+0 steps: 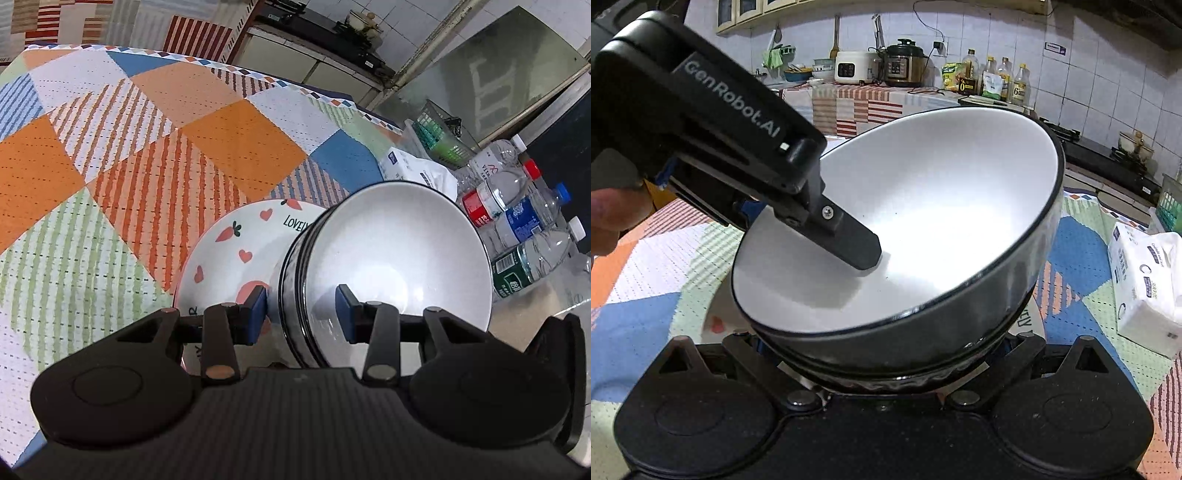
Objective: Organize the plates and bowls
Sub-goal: 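Carry the nested bowls with both grippers over the bunny plate stack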
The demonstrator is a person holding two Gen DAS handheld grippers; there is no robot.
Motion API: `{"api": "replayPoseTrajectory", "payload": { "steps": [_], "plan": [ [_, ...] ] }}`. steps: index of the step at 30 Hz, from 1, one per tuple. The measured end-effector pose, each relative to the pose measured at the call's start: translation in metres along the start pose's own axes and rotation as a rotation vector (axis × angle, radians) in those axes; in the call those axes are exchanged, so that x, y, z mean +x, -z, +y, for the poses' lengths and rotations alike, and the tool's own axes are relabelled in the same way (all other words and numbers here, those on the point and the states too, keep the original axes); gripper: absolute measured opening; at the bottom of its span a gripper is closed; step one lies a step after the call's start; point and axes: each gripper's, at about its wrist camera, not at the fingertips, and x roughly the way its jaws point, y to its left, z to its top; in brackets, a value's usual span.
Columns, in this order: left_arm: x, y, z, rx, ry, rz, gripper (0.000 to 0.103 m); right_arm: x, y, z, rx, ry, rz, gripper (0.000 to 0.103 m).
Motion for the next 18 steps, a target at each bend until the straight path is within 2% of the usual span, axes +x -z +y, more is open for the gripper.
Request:
{"api": "replayPoseTrajectory", "payload": {
  "steps": [11, 16, 18],
  "plan": [
    [-0.001, 0.006, 0.004, -0.063, -0.015, -0.051, 0.038, 0.009, -0.01, -0.008, 0.016, -0.006, 0.015, 0.1],
    [-0.014, 0.02, -0.016, 0.074, -0.124, -0.131, 0.041, 0.008, -0.007, -0.002, 0.022, 0.03, 0.012, 0.101],
    [-0.022, 0.023, -0.02, 0.089, -0.149, -0.165, 0.041, 0.007, -0.007, 0.0, 0.028, 0.033, 0.026, 0.101]
  ]
}}
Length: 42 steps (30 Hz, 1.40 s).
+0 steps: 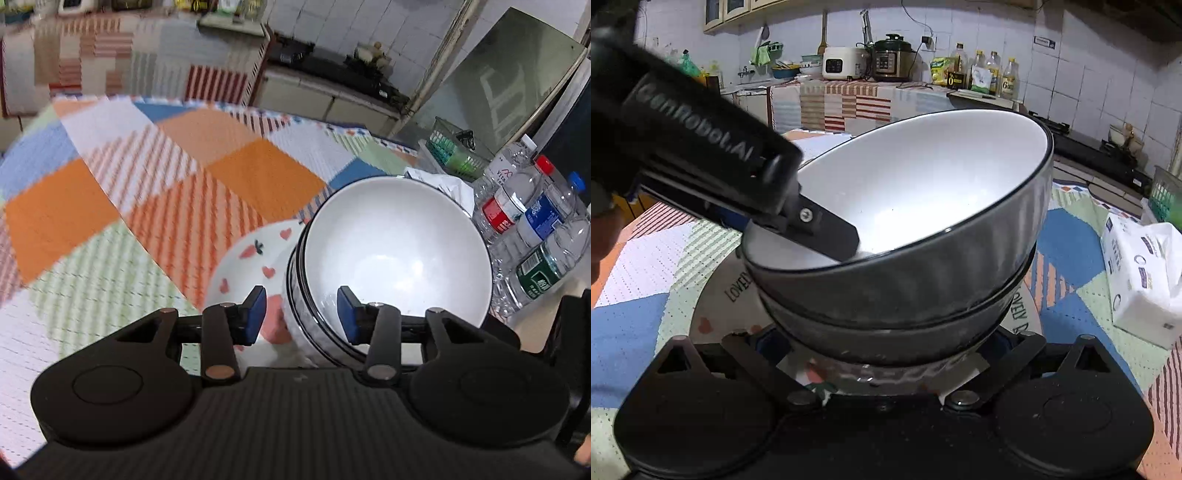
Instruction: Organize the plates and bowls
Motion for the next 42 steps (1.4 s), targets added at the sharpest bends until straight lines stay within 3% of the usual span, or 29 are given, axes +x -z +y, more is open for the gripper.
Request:
{"api": "replayPoseTrajectory", "payload": {
  "steps": [3, 8, 10, 12, 14, 22, 27, 33, 42],
  "plan": [
    [-0.018, 0.002, 0.0, -0.03, -0.069, -0.074, 0.049, -0.005, -0.001, 0.002, 0.011, 0.012, 0.012, 0.101],
    [-0.05, 0.007, 0.001, -0.016, -0.098, -0.109, 0.051, -0.025, 0.007, 0.005, 0.093, -0.01, 0.044, 0.1],
    [-0.065, 0.012, 0.001, 0.001, -0.107, -0.128, 0.054, -0.037, 0.01, 0.014, 0.075, 0.04, 0.058, 0.097],
    [-0.083, 0.019, -0.003, 0.016, -0.121, -0.159, 0.064, -0.057, 0.011, 0.02, 0.091, 0.09, 0.05, 0.097],
    [-0.1, 0.025, -0.009, 0.025, -0.127, -0.177, 0.065, -0.077, 0.011, 0.021, 0.14, 0.059, 0.037, 0.098],
    [-0.163, 0.043, -0.033, 0.067, -0.146, -0.17, 0.071, -0.137, 0.004, 0.035, 0.16, 0.146, 0.046, 0.098],
    [-0.19, 0.053, -0.047, 0.138, -0.243, -0.139, 0.076, -0.167, 0.002, 0.044, 0.182, 0.204, 0.045, 0.098],
    [-0.221, 0.069, -0.044, 0.091, -0.236, -0.153, 0.088, -0.195, 0.006, 0.058, 0.192, 0.225, 0.05, 0.098],
    [-0.233, 0.087, -0.044, 0.058, -0.273, -0.146, 0.098, -0.221, -0.002, 0.077, 0.163, 0.373, 0.095, 0.101]
  ]
}}
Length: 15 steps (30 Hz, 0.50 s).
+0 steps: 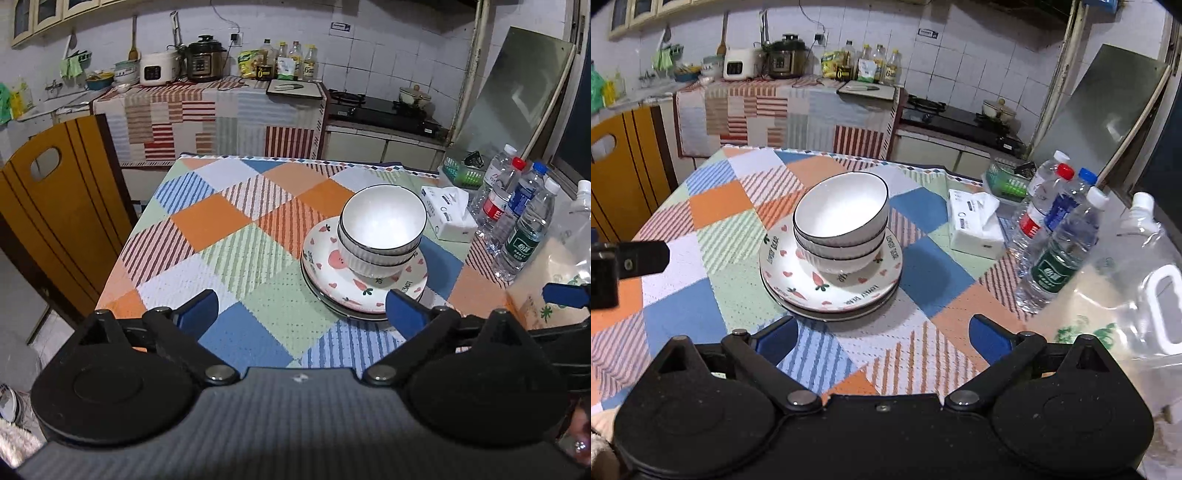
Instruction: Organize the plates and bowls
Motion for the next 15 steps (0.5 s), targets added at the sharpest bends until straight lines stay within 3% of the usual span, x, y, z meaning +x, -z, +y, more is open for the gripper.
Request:
{"api": "replayPoseTrajectory", "payload": {
  "steps": [6, 15],
  "plan": [
    [-0.006, 0.006, 0.004, 0.017, -0.006, -0.029, 0.098, -0.016, 0.001, -0.003, 0.041, -0.039, 0.0, 0.101],
    [-0.012, 0.009, 0.015, -0.012, -0.015, -0.034, 0.098, -0.022, 0.011, 0.002, 0.033, -0.032, -0.006, 0.101]
  ]
}}
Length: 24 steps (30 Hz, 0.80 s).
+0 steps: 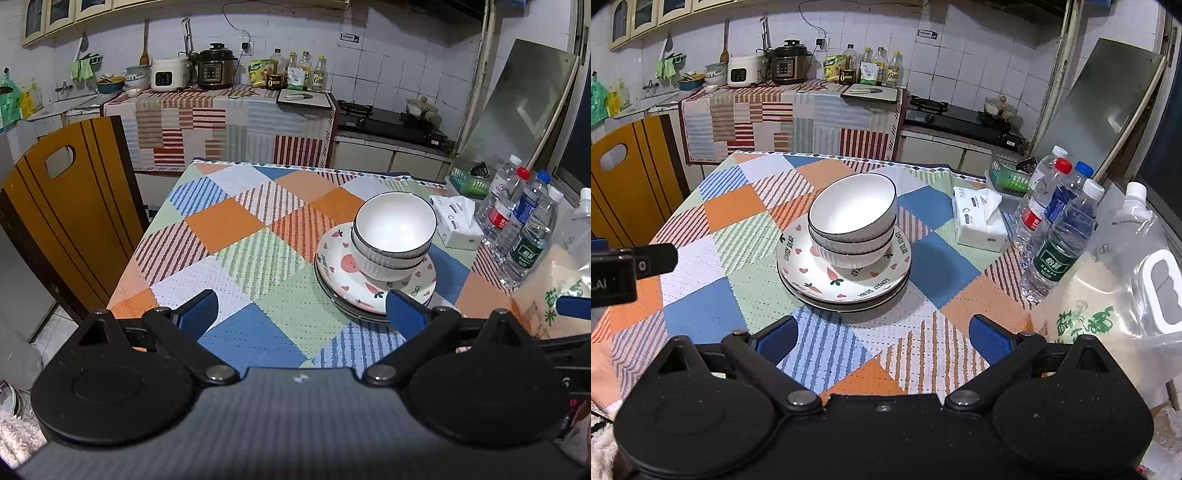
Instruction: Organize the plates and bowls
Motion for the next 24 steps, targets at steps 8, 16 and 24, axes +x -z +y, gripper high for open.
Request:
{"api": "replayPoseTrajectory", "payload": {
  "steps": [8, 16, 24],
  "plan": [
    [-0.003, 0.006, -0.009, 0.049, 0.004, 0.005, 0.098, -0.005, 0.007, -0.005, 0.051, -0.026, -0.04, 0.101],
    [0.002, 0.014, -0.02, 0.068, 0.009, 0.037, 0.098, -0.006, 0.013, -0.008, 0.08, -0.032, -0.103, 0.101],
    [0.006, 0.018, -0.022, 0.076, -0.033, 0.018, 0.098, -0.008, 0.015, -0.01, 0.082, -0.027, -0.109, 0.101]
  ]
}}
